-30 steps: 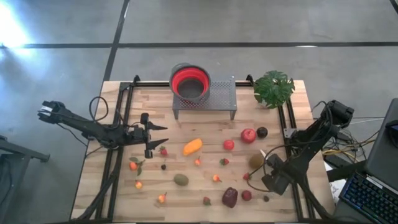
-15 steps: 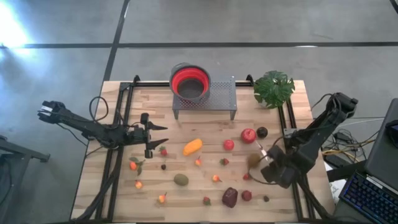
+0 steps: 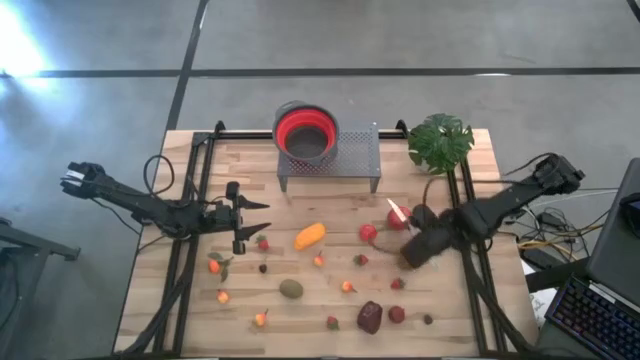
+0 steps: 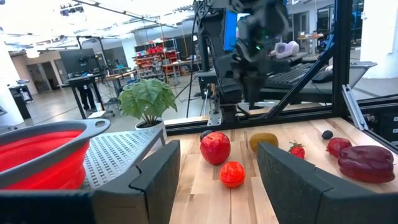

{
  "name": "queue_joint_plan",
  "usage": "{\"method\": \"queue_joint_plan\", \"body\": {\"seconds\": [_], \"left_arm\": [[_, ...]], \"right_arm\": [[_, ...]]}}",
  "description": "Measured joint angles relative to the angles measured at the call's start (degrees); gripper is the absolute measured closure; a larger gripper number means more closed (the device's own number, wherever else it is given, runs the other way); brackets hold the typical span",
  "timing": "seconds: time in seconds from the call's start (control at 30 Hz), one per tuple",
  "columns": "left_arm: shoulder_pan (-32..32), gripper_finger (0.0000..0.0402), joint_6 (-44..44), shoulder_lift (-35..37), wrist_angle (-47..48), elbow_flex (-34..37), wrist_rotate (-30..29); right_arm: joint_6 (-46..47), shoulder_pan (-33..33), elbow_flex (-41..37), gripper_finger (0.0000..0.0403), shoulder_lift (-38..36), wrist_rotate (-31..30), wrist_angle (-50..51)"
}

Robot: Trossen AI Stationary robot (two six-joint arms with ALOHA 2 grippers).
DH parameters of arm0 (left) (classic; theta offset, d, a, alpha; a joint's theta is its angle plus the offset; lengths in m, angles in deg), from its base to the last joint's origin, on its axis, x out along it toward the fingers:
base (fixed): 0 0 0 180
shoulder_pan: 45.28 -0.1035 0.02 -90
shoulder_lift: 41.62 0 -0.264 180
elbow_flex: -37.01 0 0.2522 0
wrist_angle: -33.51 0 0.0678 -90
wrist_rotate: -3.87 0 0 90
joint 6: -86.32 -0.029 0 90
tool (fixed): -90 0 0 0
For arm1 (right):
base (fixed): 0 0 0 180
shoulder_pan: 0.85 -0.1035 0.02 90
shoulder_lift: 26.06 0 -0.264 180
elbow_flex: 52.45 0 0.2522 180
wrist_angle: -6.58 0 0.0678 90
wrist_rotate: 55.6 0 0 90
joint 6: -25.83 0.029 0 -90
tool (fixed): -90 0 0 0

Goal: Pick & Place Fruit
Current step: Put the green pattern knife on the shelf

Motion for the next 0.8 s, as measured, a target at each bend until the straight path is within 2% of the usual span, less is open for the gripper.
{"method": "queue_joint_plan", "body": {"seconds": [0.37, 0.63, 0.8], "left_arm": [[-0.02, 0.0183, -0.14, 0.0, -0.02, 0.0, 0.0], [-0.02, 0.0183, -0.16, 0.0, -0.02, 0.0, 0.0], [-0.02, 0.0183, 0.94, 0.0, 0.11, 0.0, 0.0]], "right_arm": [[-22.65, 20.75, 14.5, 0.0376, 4.13, 2.08, 0.18], [-32.31, 35.82, 23.87, 0.0376, 11.8, 6.61, 0.26], [-32.91, 44.73, 27.63, 0.0376, 16.4, 8.79, 0.25]]}}
